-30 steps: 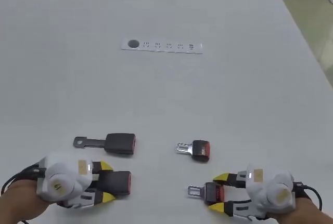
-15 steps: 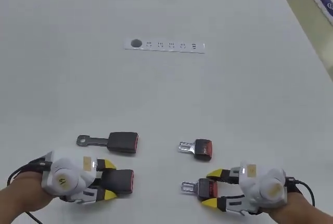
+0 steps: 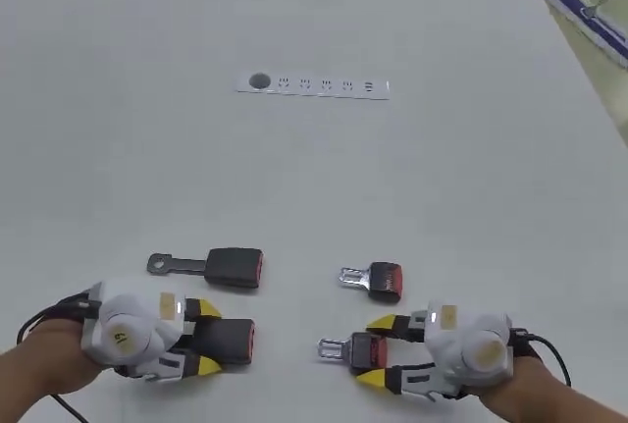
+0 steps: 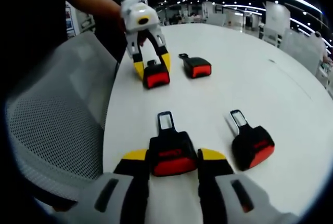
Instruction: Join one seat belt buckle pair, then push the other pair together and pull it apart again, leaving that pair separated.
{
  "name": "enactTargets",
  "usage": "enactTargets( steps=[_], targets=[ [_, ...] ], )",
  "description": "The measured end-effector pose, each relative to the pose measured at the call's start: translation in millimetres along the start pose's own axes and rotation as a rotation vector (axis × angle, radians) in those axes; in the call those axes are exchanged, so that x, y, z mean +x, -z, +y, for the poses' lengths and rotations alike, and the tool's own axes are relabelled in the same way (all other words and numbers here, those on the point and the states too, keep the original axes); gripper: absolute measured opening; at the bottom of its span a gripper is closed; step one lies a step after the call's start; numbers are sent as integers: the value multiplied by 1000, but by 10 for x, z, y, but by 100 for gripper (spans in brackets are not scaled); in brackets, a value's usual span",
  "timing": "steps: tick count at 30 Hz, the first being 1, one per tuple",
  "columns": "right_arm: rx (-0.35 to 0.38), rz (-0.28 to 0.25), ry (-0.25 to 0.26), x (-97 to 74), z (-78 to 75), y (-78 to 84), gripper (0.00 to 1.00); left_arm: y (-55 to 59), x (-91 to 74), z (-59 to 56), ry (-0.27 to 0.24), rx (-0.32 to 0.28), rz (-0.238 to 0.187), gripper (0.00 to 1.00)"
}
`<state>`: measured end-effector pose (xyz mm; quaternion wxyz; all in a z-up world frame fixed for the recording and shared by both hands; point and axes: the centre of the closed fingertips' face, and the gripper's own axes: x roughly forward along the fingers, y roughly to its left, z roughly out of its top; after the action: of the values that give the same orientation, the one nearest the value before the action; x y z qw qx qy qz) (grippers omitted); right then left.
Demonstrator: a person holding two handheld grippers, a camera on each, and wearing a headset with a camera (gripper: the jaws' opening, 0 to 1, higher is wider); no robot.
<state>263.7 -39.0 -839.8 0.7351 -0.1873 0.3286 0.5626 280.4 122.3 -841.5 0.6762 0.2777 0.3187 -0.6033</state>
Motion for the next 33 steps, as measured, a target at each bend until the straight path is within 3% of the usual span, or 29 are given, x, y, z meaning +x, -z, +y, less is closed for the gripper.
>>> enactTargets(
  steps=[18,33],
  targets=[
    [-3,-55,-27,356,88,-334,36,0,-11,-1,15,17,16,36],
    [-19,-65,-36,578,140,-533,36,6,-10,-1,18,17,20,36]
  ],
)
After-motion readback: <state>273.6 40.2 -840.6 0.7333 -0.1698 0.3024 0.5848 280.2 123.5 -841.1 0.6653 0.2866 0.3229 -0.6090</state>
